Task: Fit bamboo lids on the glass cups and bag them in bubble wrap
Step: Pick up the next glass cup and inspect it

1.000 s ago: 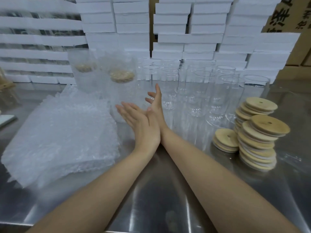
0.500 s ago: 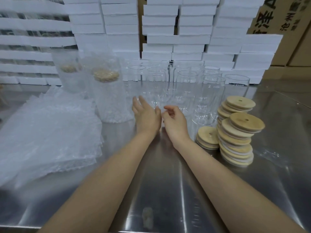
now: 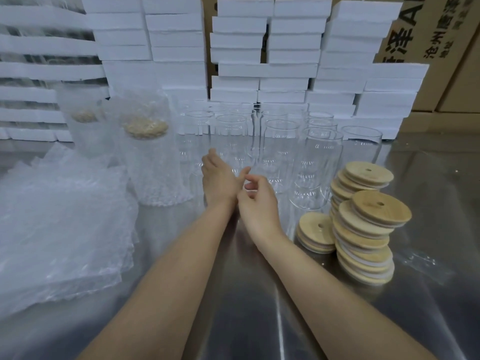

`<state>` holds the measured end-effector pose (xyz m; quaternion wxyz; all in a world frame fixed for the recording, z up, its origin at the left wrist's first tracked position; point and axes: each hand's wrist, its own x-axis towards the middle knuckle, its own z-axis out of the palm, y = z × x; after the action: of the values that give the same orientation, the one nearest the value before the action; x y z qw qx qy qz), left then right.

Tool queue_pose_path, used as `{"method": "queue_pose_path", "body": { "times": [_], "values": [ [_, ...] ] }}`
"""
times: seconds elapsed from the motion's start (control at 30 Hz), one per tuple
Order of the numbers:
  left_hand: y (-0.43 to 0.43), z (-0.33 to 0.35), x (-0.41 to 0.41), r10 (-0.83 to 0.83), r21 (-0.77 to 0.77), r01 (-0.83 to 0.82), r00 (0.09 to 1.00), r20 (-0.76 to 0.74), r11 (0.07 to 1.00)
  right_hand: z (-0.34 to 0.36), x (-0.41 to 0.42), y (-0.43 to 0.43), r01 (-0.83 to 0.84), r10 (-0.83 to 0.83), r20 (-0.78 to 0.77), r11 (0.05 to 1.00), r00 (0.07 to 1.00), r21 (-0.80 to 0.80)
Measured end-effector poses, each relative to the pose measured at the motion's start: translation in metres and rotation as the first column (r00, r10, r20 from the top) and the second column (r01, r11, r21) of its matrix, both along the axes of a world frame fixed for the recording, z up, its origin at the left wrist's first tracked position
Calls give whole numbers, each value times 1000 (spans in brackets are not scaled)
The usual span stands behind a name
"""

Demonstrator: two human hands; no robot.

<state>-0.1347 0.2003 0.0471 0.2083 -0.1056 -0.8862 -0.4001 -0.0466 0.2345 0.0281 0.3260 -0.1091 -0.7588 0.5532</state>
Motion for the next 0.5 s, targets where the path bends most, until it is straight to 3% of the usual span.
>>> {"method": "queue_pose_path", "body": {
  "times": [0.37, 0.5],
  "values": [
    [-18, -4, 21, -124, 249, 99, 988, 88, 963, 12, 15, 3, 3, -3, 6, 999, 1000, 46],
    [-35, -7, 26, -164, 354, 117, 981, 104, 928, 18, 23, 6, 22, -28, 116, 998, 993, 51]
  ]
}}
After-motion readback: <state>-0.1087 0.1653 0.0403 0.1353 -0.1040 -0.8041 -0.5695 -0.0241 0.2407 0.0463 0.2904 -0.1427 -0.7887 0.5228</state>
